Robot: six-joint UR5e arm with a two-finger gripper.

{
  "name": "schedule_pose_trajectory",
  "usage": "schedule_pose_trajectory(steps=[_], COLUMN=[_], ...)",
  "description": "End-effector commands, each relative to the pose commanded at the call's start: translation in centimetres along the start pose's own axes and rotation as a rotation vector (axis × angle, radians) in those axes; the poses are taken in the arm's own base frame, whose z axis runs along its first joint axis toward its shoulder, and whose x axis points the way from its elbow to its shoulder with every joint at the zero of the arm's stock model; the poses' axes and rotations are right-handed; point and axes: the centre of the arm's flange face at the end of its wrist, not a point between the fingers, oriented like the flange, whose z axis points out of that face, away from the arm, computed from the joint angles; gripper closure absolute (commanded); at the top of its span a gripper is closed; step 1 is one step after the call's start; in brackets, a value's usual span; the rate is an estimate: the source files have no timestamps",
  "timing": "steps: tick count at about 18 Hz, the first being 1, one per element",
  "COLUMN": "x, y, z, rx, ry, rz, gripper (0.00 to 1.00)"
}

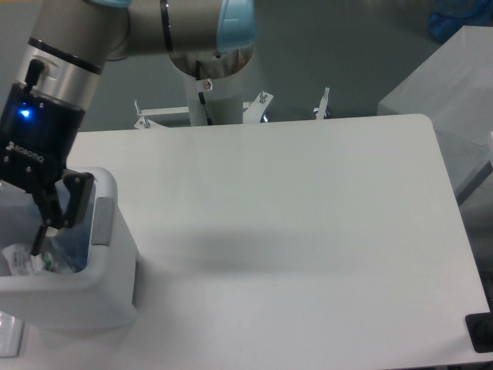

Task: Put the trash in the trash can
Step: 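Lower the bottle into the bin, open the gripper, and rise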

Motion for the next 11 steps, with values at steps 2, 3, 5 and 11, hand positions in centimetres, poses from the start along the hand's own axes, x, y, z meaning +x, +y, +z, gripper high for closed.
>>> schedule_pose_trajectory(steps=[2, 3, 5, 11], x=[-0.1, -0.4, -2.3, -11.7], y=[-0.2, -0.4, -0.6, 0.4], z=[-0.3, -0.5, -1.1, -4.6], rx=[0.006, 0.009, 0.015, -0.005], ry=[-0.005, -0.013, -0.043, -0.165], rz=[-0.003, 0.002, 0.003, 0.011], gripper=[0.00, 0.00, 0.00, 0.00])
